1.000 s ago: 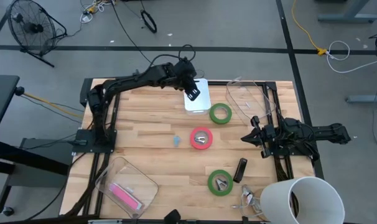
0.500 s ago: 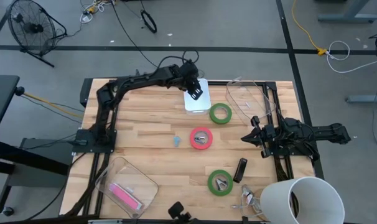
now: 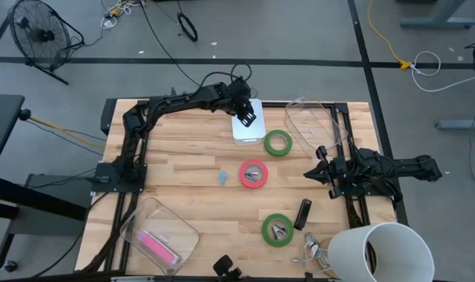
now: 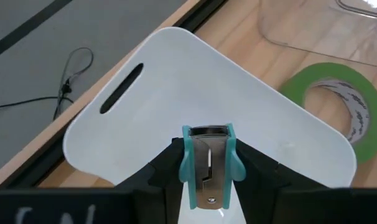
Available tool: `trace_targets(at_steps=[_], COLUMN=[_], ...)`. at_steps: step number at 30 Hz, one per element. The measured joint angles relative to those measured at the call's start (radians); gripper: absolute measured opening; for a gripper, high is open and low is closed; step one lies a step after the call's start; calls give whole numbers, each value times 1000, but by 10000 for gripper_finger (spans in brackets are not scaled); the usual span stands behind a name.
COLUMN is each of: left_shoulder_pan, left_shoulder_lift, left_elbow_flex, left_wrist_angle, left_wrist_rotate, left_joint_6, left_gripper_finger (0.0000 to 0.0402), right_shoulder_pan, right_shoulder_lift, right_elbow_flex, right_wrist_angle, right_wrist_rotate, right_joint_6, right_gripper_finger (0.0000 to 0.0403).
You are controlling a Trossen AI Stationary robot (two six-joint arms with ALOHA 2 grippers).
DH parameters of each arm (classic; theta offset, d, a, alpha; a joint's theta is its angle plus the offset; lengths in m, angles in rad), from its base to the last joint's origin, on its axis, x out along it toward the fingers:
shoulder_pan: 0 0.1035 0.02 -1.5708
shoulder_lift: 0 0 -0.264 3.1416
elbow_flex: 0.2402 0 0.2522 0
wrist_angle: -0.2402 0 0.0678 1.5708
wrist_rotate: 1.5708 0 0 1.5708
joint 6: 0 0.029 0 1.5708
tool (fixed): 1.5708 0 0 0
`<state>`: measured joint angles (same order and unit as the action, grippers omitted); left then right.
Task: Pick and place Stapler, Stapler remover, tape
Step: Put the green staple remover into the white bin, then put the gray staple remover into the white bin
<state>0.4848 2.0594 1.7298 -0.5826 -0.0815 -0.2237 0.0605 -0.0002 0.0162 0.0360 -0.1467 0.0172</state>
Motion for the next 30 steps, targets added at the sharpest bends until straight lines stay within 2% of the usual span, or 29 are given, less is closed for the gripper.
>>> trace_targets(at_steps=[16,25,30], left_shoulder_pan=[-12,-25,-43], left_shoulder_lift=[0,0,-26], left_elbow_flex=[0,0,0], left_wrist_angle=[10,2,-71], left_wrist_rotate=[0,12,27], left_joint_6=[-1,0,1], left_gripper_finger=[260,277,277], right_shoulder_pan=[0,0,0], right_shoulder_lift=[0,0,0], right_elbow_flex=[0,0,0], right_wrist_angle=[0,0,0], right_wrist_rotate=[0,0,0], right_joint_6=[0,0,0], right_gripper_finger=[20,20,20])
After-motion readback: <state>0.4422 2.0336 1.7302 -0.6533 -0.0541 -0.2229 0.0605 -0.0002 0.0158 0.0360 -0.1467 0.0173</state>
